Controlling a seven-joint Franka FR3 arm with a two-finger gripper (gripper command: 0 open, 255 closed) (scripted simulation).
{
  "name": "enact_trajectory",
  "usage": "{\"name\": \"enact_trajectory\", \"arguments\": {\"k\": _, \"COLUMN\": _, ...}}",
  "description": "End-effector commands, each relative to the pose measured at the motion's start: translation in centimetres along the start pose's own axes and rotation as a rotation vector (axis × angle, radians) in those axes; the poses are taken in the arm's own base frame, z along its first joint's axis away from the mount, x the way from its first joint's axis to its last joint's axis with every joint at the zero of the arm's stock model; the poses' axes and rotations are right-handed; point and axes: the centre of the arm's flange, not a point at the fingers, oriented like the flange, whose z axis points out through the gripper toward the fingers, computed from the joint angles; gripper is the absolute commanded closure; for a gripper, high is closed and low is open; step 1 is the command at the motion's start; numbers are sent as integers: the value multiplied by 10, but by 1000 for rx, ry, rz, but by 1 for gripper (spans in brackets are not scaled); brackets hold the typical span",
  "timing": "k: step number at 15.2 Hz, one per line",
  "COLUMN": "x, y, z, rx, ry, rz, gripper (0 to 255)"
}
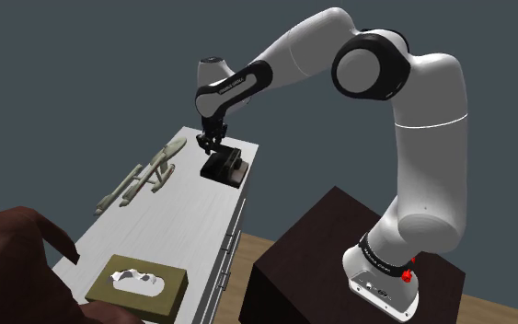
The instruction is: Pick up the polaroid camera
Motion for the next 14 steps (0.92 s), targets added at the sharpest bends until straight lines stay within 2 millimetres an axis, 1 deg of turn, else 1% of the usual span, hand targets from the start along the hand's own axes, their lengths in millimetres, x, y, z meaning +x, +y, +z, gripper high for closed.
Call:
{"name": "enact_trajectory", "arguments": {"k": 1, "x": -1, "y": 0, "z": -11, "rx": 0, "ry": 1, "rz": 0, "gripper": 255}}
{"name": "enact_trajectory", "arguments": {"k": 12, "x": -1, "y": 1, "z": -69, "rx": 0, "ry": 1, "rz": 0, "gripper": 255}}
{"name": "enact_trajectory", "arguments": {"k": 14, "x": -1, "y": 1, "z": -70, "rx": 0, "ry": 1, "rz": 0, "gripper": 255}}
